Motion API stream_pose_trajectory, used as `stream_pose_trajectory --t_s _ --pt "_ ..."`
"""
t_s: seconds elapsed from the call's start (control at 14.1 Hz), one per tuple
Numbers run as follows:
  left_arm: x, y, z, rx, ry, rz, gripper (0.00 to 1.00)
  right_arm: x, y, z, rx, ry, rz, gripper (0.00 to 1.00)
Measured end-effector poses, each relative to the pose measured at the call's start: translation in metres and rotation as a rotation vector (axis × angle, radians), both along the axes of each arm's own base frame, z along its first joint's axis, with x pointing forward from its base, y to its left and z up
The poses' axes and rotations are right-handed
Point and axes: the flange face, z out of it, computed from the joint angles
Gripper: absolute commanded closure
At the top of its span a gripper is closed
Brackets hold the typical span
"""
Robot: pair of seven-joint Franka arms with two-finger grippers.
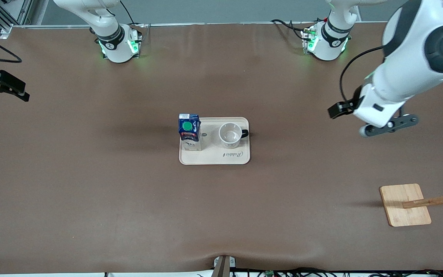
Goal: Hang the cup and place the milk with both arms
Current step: 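Lower the left gripper onto the white mug rim while the right gripper approaches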
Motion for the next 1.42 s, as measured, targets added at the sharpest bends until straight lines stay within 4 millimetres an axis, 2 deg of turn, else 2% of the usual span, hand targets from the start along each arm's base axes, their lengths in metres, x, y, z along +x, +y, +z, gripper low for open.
stream_pose_trajectory --t_s 0.14,0.36,0.5,0.71,0.85,1.0,1.14,1.28,1.35,1.42 --pt "-0.005 -0.037 -0.024 -0.002 -0.029 0.058 0.0 0.011 0.0 -0.022 -0.001 0.042 0.0 0.0" --pt "-0.019 -0.105 -0.061 -0.004 -0.042 0.16 0.0 0.033 0.0 -0.068 -0.005 0.12 -0.003 0.0" --pt "-0.028 -0.147 -0.088 -0.011 -0.043 0.228 0.0 0.038 -0.001 -0.077 -0.006 0.128 -0.003 0.0" --pt "-0.039 -0.193 -0.129 -0.017 -0.035 0.338 0.0 0.039 -0.001 -0.073 -0.006 0.118 -0.005 0.0" --pt "-0.044 -0.215 -0.156 -0.021 -0.026 0.398 0.0 0.046 0.0 -0.08 -0.008 0.098 -0.003 0.0" --pt "-0.05 -0.231 -0.18 -0.017 -0.01 0.44 0.0 0.059 0.002 -0.098 -0.01 0.092 0.003 0.0" --pt "-0.061 -0.248 -0.201 -0.002 0.01 0.467 0.0 0.066 0.014 -0.118 -0.01 0.118 0.021 0.0" --pt "-0.072 -0.262 -0.221 0.016 0.03 0.476 0.1 0.064 0.039 -0.134 -0.002 0.152 0.005 0.0" --pt "-0.076 -0.267 -0.229 0.021 0.036 0.481 0.19 0.062 0.05 -0.143 0.015 0.173 -0.031 0.0" --pt "-0.079 -0.272 -0.237 0.022 0.04 0.489 0.24 0.058 0.059 -0.151 0.032 0.194 -0.057 0.0"
